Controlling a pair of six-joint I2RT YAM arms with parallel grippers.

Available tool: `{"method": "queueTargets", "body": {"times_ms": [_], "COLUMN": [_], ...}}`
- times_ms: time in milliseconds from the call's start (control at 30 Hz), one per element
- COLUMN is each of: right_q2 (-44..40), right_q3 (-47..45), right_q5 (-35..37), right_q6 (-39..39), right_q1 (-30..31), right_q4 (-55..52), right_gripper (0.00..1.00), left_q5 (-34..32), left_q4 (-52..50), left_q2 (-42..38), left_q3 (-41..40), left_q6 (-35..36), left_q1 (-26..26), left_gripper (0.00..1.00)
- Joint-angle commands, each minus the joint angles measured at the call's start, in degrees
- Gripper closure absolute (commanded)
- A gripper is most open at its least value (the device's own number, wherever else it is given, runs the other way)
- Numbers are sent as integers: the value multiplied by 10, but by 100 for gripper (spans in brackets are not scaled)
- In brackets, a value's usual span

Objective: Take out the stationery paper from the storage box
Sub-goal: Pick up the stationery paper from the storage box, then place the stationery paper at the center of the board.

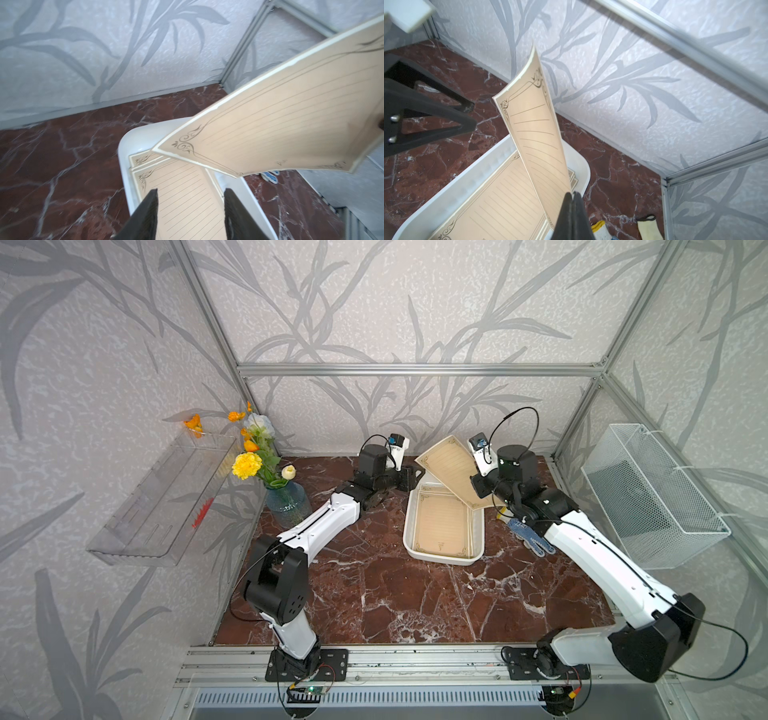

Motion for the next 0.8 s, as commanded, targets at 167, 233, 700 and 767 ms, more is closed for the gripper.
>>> {"method": "queueTargets", "body": {"times_ms": [167, 233, 700, 767], "right_q2": [-78, -89, -157, -165], "right_q3": [5, 12, 27, 26], "right_q5": [-39, -68, -239, -251], "right_q6": [-12, 1, 87, 99], "right_q1": [0, -1, -1, -1], "right_q4": [32, 24, 33, 38], "right_gripper": [100, 100, 100, 100], "left_q5": [234, 253, 352, 361], "left_q4": [238, 297, 542, 575], "left_q2": [-17, -16, 8, 1], "left_q3": [-46, -61, -71, -80], "left_q6": [-19, -43, -212, -230], "left_q1": [35, 40, 50, 48], "left_gripper": [43, 43, 45, 47]}}
